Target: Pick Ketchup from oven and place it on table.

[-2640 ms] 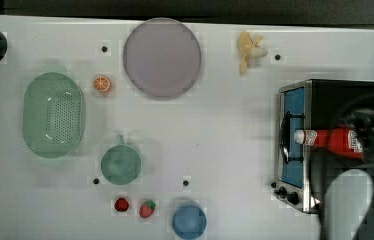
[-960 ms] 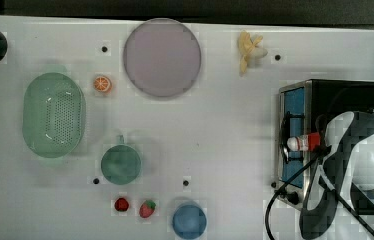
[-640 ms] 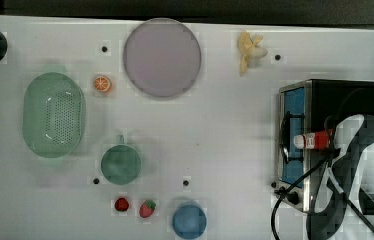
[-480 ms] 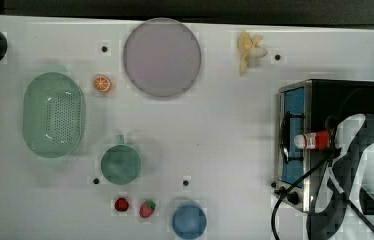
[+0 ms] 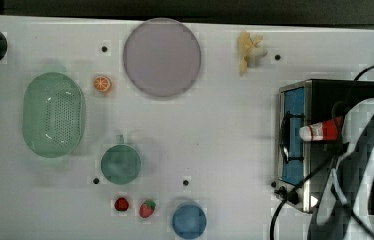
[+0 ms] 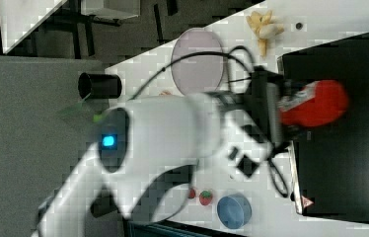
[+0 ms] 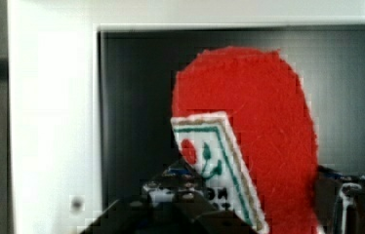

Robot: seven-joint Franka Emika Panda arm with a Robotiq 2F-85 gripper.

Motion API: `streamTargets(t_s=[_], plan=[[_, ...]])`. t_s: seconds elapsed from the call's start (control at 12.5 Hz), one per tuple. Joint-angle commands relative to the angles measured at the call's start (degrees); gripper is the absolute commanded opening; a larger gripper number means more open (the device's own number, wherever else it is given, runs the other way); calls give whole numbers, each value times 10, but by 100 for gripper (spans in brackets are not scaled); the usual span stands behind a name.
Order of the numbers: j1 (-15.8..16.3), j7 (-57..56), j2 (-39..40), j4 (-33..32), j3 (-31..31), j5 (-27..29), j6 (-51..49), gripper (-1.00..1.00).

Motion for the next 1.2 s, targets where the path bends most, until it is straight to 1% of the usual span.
streamTargets(t_s=[0.08, 0.32, 0.64, 0.8, 0.96, 1.2], plan=[[55, -14, -62, 90, 1, -21, -105, 27], [88, -14, -83, 133, 35, -54, -219, 27], [125, -14, -97, 131, 134, -55, -272, 27], [136, -14, -97, 113, 186, -55, -273, 27], [143, -13, -97, 80, 227, -55, -269, 27], [148, -12, -97, 3, 255, -60, -244, 27]])
